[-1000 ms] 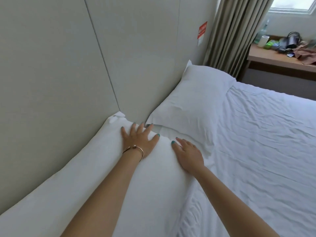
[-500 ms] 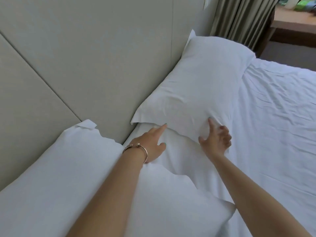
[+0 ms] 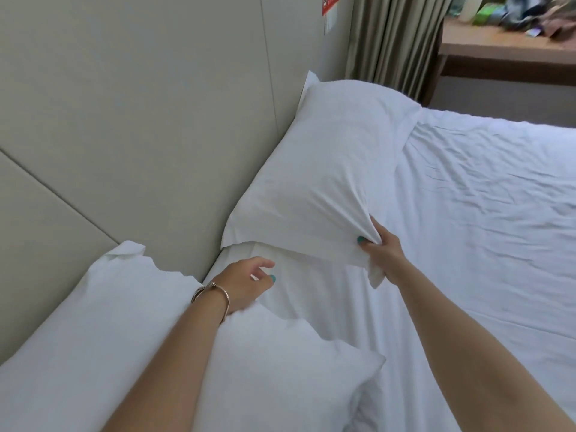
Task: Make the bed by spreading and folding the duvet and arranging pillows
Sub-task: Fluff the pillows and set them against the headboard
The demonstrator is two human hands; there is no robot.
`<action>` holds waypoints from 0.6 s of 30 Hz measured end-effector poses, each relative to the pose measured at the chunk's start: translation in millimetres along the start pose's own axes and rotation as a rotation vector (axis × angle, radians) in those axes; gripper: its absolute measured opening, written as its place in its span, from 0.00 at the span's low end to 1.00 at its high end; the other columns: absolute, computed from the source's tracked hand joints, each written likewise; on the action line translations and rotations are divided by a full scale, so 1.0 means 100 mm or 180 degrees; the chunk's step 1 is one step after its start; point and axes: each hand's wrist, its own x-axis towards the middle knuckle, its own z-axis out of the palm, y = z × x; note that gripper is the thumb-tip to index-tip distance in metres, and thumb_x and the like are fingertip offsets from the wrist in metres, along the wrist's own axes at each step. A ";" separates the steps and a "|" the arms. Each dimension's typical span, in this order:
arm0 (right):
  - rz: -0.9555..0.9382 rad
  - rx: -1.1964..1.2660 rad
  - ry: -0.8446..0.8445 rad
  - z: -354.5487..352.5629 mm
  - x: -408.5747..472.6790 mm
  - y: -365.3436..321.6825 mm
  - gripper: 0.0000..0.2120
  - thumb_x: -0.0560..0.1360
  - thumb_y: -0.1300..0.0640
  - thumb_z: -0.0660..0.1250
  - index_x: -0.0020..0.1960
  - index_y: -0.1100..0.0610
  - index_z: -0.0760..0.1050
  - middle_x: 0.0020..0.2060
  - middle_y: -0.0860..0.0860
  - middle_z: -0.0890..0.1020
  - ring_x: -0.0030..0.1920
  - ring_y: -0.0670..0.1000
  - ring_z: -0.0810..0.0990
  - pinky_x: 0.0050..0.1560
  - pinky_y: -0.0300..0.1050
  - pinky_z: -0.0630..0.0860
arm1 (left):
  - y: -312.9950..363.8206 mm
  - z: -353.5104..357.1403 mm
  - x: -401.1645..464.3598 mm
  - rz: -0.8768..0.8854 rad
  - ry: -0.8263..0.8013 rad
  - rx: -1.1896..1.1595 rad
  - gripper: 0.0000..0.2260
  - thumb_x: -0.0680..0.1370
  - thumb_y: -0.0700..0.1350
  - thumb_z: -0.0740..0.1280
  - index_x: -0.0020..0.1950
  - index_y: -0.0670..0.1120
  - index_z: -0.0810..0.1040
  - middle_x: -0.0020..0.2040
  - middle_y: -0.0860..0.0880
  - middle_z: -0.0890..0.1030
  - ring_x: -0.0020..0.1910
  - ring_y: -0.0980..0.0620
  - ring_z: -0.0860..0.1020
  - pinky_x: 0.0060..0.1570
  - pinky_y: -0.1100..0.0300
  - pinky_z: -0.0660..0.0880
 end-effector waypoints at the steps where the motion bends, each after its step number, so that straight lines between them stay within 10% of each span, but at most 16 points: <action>1: -0.0015 -0.0027 0.0004 -0.10 -0.12 -0.06 0.29 0.75 0.66 0.64 0.71 0.41 0.70 0.58 0.44 0.79 0.57 0.49 0.76 0.56 0.43 0.71 | 0.03 -0.01 -0.07 0.0025 0.0043 0.0079 0.11 0.76 0.53 0.64 0.57 0.64 0.73 0.48 0.59 0.77 0.40 0.47 0.81 0.31 0.61 0.72; 4: 0.0057 -0.0013 0.0287 -0.58 -0.53 -0.12 0.27 0.74 0.67 0.65 0.68 0.44 0.74 0.58 0.47 0.80 0.57 0.51 0.76 0.56 0.45 0.70 | 0.21 -0.07 -0.32 0.0272 0.0163 0.0214 0.12 0.77 0.50 0.63 0.58 0.64 0.73 0.49 0.59 0.77 0.31 0.50 0.74 0.28 0.60 0.71; 11: 0.0339 -0.0448 0.1049 -1.84 -2.26 -0.11 0.24 0.72 0.64 0.70 0.66 0.50 0.76 0.60 0.53 0.80 0.58 0.53 0.75 0.55 0.47 0.70 | 0.97 0.19 -1.34 0.1152 0.0076 -0.0123 0.15 0.79 0.48 0.64 0.65 0.57 0.72 0.53 0.59 0.77 0.45 0.56 0.77 0.39 0.69 0.73; 18: 0.0369 -0.0561 0.0851 -1.28 -4.08 0.38 0.33 0.72 0.63 0.70 0.75 0.53 0.65 0.62 0.52 0.77 0.61 0.51 0.75 0.58 0.42 0.69 | 0.81 1.19 -2.82 0.1359 -0.0782 -0.0286 0.16 0.78 0.46 0.66 0.66 0.53 0.73 0.54 0.54 0.78 0.46 0.52 0.79 0.52 0.60 0.76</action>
